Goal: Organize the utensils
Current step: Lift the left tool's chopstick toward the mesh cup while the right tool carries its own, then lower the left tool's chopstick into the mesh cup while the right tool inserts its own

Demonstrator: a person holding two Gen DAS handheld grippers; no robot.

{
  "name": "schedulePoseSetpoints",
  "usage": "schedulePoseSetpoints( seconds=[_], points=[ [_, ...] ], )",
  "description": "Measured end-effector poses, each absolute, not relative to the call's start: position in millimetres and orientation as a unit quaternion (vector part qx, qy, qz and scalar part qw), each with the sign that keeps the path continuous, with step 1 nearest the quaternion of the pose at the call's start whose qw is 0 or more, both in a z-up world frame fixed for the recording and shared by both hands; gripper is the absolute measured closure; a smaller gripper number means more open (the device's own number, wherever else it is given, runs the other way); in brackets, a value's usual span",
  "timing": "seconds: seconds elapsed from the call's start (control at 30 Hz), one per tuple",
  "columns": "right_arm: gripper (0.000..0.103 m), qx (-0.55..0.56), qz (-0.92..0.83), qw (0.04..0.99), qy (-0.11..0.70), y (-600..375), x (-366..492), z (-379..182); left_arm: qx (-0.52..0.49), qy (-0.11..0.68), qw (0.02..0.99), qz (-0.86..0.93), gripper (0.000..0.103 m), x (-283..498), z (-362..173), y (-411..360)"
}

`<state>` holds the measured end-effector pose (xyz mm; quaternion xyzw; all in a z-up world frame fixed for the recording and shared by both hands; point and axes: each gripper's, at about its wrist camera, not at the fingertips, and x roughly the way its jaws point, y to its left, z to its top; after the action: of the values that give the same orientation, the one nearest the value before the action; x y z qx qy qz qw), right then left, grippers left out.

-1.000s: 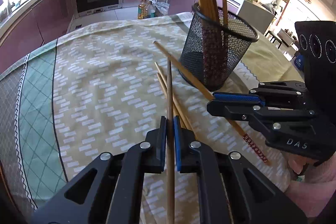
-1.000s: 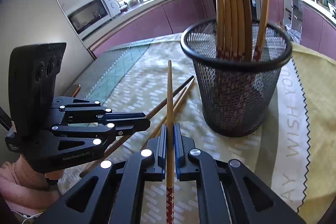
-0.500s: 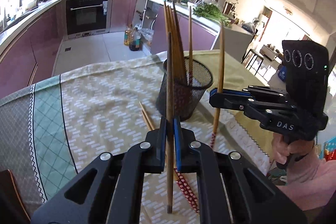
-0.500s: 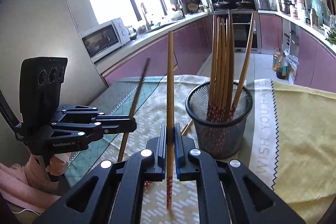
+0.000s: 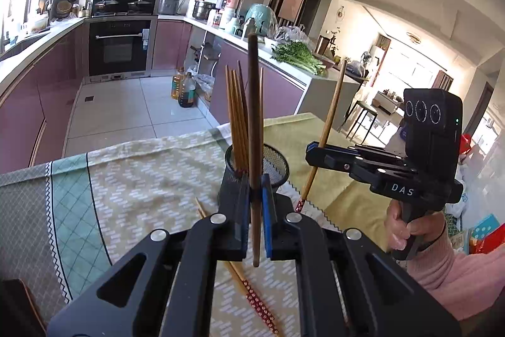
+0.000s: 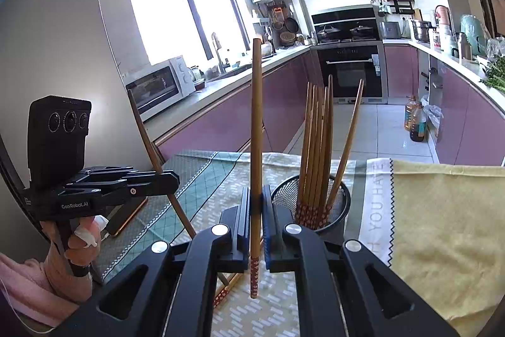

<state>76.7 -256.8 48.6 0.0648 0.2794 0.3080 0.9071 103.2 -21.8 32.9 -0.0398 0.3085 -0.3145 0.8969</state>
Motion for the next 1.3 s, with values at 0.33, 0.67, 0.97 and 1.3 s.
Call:
schedulePoseSetpoints(
  seconds=[0.33, 0.67, 0.97, 1.3],
  points=[
    [0.097, 0.057, 0.301, 0.918, 0.251, -263, 82, 70, -0.048, 0.278, 0.902, -0.327, 0.095, 118, 61, -33],
    [0.097, 0.052, 0.293, 0.929, 0.218, -266, 96, 94, -0.040, 0.241, 0.911, -0.333, 0.095, 129, 94, -48],
    [0.097, 0.052, 0.283, 0.933, 0.216, -260, 109, 92, -0.019, 0.235, 0.917, -0.322, 0.095, 139, 100, -65],
    [0.097, 0.057, 0.266, 0.925, 0.267, -253, 136, 57, 0.026, 0.288, 0.904, -0.314, 0.095, 158, 63, -83]
  ],
)
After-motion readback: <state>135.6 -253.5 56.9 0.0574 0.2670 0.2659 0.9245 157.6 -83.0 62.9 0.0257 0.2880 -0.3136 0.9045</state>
